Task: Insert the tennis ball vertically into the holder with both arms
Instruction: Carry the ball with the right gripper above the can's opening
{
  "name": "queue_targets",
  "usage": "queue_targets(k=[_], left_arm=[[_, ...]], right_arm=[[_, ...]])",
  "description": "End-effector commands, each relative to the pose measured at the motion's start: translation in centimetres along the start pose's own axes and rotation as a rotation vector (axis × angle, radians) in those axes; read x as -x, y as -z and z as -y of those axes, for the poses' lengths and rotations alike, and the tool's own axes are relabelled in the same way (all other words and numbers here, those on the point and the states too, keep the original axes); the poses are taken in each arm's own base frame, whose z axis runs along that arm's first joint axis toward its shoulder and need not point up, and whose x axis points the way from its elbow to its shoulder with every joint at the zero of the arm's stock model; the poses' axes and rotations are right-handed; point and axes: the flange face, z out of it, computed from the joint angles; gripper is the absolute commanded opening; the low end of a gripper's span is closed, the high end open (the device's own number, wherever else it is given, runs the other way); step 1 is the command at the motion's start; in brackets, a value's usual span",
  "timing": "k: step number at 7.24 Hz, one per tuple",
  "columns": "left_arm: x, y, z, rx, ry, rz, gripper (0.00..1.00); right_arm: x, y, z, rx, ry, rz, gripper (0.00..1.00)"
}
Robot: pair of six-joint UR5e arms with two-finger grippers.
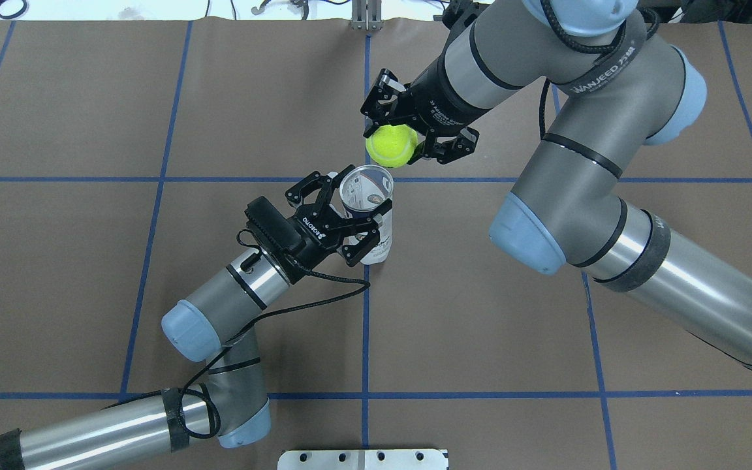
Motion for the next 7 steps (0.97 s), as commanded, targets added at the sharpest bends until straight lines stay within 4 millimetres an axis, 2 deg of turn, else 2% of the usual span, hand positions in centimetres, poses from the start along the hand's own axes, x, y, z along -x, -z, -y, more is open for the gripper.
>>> queue_targets(k=[1, 5, 6, 7], left_arm=[[0.0, 0.0, -0.1, 0.001, -0.001, 0.0, 0.63], [0.1, 0.0, -0.2, 0.004, -0.003, 0.001, 0.63], [0.0, 0.0, -0.1, 0.001, -0.001, 0.0, 0.63], [0.1, 0.0, -0.2, 0.002, -0.002, 0.001, 0.63]], right_arm=[[0.4, -1.8, -2.2, 0.002, 0.014, -0.009, 0.0], [0.2, -2.6, -3.2, 0.013, 0.022, -0.014, 0.0], [0.2, -2.7, -3.4, 0.015, 0.023, -0.015, 0.05], [0.2, -2.7, -3.4, 0.015, 0.024, -0.015, 0.18]])
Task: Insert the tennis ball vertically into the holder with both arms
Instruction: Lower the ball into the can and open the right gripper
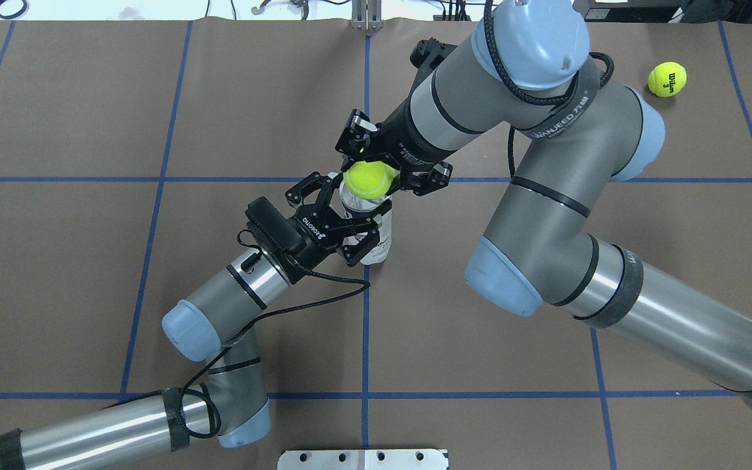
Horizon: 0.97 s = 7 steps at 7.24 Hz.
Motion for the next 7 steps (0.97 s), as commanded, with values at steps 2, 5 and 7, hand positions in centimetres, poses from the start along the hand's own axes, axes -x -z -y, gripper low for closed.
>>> queue_targets(k=[2, 5, 7], left_arm=[[0.01, 0.0, -0.02, 0.0, 0.0, 0.0, 0.63], [-0.01, 0.0, 0.04, -0.001, 0.002, 0.0, 0.63], [-0.01, 0.02, 0.07, -0.004, 0.004, -0.001, 0.67]], right_arm=[[0.08, -0.03, -0.04, -0.005, 0.002, 0.001, 0.54], [0.08, -0.09, -0.04, -0.011, 0.003, 0.001, 0.84], [0.08, -0.09, -0.04, -0.011, 0.003, 0.001, 0.85]])
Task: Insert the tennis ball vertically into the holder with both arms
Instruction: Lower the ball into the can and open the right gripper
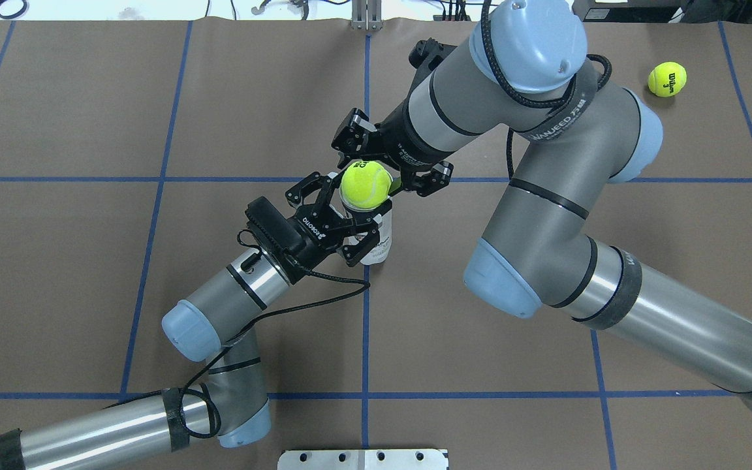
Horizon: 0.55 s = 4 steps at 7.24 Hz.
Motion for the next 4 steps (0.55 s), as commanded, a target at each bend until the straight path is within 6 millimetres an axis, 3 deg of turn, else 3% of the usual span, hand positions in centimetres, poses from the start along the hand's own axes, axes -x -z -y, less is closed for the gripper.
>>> queue_targets(k=[1, 4], left_arm=[[0.01, 0.02, 0.02, -0.002, 0.001, -0.001, 0.68], [-0.18, 0.09, -0.06, -0.001, 0.007, -0.005, 0.79]], right_arm=[[0.11, 0.09, -0.08, 0.0, 0.002, 0.003, 0.85], [0.1, 0.25, -0.16, 0.0, 0.005, 0.005, 0.85]])
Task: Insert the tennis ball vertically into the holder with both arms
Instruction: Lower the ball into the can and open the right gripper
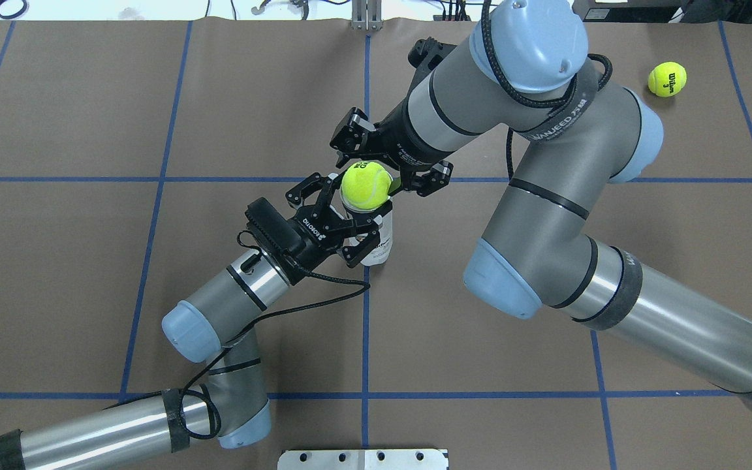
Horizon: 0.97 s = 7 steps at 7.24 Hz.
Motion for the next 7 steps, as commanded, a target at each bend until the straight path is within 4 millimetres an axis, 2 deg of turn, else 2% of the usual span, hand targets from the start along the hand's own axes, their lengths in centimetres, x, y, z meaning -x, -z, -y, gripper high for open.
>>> queue_targets(k=[1, 3, 5, 6, 7], left_arm=[[0.0, 0.0, 0.0, 0.0, 0.002, -0.001, 0.84], [-0.1, 0.0, -0.1, 0.002, 0.002, -0.001, 0.91], [-0.2, 0.0, 0.0, 0.0, 0.004, -0.002, 0.92], [-0.2, 0.0, 0.0, 0.0, 0.004, -0.002, 0.92], [-0.1, 0.1, 0.0, 0.001, 0.003, -0.002, 0.91]], right_arm=[[0.0, 0.1, 0.1, -0.001, 0.0, 0.001, 0.85], [-0.2, 0.3, -0.1, 0.0, 0.001, 0.002, 0.85], [-0.3, 0.8, -0.4, 0.002, -0.001, -0.001, 0.85], [-1.1, 1.9, 0.0, -0.006, -0.016, -0.024, 0.87], [-3.9, 3.4, 1.9, -0.034, -0.034, -0.05, 0.89]])
